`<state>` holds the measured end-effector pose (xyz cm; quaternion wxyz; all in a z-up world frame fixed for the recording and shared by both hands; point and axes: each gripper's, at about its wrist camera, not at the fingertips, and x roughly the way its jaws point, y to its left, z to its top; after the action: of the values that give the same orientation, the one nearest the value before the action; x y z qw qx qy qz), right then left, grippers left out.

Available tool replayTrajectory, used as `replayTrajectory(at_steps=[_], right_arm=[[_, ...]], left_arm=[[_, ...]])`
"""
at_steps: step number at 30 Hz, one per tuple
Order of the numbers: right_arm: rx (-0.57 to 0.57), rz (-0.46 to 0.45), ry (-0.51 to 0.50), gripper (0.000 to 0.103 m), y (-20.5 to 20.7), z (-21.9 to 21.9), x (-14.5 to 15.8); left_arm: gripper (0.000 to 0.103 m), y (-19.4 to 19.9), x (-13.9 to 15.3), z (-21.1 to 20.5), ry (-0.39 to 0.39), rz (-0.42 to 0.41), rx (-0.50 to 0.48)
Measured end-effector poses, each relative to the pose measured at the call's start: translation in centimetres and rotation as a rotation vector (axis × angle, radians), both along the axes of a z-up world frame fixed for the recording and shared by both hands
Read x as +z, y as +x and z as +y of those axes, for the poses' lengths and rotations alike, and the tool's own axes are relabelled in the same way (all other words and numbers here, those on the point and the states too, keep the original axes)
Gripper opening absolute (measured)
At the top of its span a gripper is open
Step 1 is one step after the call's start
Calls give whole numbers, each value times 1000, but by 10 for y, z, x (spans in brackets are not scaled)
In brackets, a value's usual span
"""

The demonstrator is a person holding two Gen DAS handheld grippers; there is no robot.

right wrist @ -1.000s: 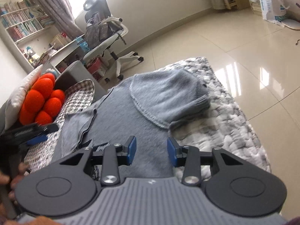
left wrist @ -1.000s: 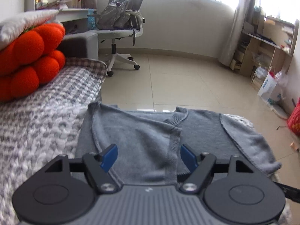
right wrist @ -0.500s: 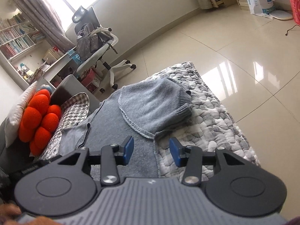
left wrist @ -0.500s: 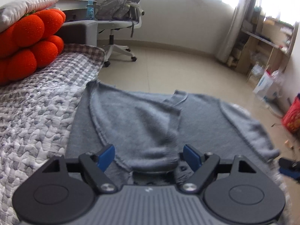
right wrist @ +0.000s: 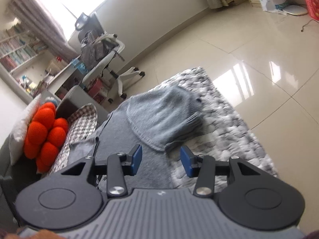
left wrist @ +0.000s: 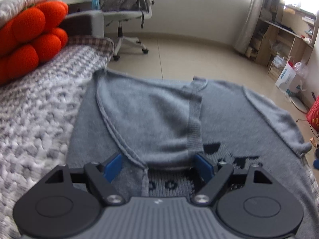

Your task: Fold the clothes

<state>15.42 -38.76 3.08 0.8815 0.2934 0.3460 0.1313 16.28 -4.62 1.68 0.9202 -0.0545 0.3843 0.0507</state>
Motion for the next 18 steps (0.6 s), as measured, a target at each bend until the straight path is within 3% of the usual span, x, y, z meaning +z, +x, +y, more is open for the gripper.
replayTrajectory(at_steps=[9,18], right_arm=[[-189,41,86,49,4,-60,-14],[-179,76,220,49,24,-47,-34]], left_arm=[[83,0,0,-5,25,0,-8],[83,0,2,-3,1,4,-5]])
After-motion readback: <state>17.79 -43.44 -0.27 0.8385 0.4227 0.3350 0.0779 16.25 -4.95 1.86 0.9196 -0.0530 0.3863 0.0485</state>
